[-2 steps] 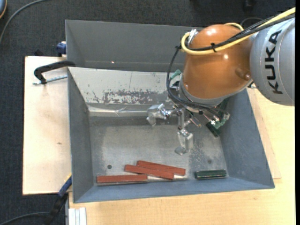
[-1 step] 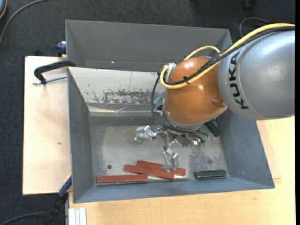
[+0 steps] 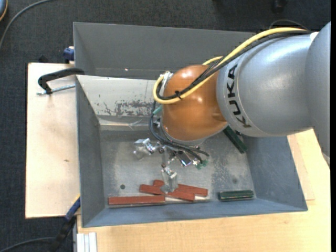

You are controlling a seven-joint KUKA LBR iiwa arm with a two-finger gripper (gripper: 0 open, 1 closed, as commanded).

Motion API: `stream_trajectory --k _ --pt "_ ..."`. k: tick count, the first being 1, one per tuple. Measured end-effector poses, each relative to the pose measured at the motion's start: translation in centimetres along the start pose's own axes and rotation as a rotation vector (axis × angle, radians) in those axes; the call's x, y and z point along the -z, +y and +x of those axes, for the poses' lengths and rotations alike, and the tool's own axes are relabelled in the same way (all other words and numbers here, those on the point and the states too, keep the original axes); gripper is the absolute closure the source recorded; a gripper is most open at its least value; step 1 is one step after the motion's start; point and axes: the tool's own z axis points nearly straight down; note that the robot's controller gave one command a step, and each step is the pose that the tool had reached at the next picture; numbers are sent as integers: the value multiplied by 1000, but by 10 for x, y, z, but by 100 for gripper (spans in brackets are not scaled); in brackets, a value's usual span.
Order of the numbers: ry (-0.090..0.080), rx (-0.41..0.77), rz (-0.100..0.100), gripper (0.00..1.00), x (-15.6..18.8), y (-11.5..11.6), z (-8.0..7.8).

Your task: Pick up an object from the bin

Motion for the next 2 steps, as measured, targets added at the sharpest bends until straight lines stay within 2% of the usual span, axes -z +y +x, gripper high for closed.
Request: stream_trajectory --k 1,2 --pt "10 90 -1 0 -76 -19 24" --pt "9 87 7 100 -72 -24 23"
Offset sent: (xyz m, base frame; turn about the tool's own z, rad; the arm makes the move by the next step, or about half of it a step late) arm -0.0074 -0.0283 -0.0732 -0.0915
